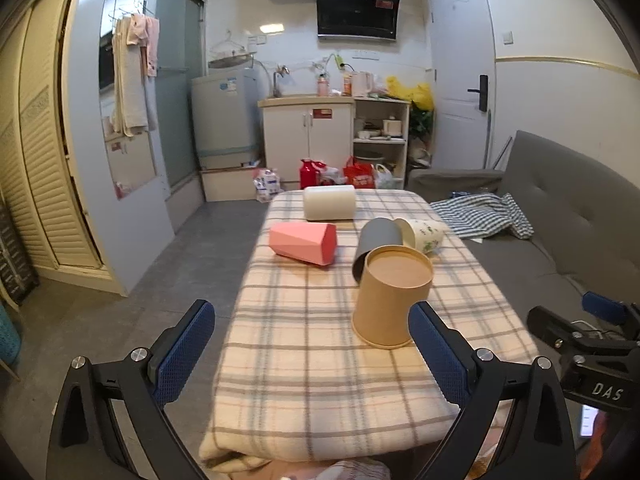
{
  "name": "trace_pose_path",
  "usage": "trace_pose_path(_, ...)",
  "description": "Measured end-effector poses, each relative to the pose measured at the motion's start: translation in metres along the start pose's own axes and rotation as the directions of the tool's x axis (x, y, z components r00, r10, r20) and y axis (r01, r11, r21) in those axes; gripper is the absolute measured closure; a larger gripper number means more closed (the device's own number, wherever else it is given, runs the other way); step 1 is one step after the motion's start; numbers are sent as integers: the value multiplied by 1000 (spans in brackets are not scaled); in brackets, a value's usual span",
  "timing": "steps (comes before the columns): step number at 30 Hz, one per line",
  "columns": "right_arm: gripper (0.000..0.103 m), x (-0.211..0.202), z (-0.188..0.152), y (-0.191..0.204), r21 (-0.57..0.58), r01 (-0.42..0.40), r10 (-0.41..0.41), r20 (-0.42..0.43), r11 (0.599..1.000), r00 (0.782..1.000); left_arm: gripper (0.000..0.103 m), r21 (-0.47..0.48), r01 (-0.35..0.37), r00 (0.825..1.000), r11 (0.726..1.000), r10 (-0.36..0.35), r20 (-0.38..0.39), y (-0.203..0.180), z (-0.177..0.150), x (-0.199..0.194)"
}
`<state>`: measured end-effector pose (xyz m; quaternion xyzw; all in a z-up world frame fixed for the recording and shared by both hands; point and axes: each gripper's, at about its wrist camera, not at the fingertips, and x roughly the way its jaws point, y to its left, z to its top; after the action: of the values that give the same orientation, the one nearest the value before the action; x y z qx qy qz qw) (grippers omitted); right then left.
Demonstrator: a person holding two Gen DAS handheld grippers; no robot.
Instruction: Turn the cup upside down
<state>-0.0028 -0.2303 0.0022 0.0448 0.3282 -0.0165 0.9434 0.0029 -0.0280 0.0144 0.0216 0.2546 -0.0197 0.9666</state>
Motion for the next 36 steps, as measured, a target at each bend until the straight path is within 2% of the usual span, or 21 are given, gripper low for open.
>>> trace_pose_path(2,0,0,-1,2,-9,1,-1,5,1000,1000,0,4,-6,1000,1000,6,14,-1,-3,-2)
trace_pose_path(9,0,4,-4,4,-20,0,0,-2,1000,1000,0,7,0,1000,1000,0,22,0,-13,-6)
trace_pose_path(36,0,5,-8,6,-18,0,0,-16,1000,1000,0,7,32,999,999,-32,-23,-5,-14,-1)
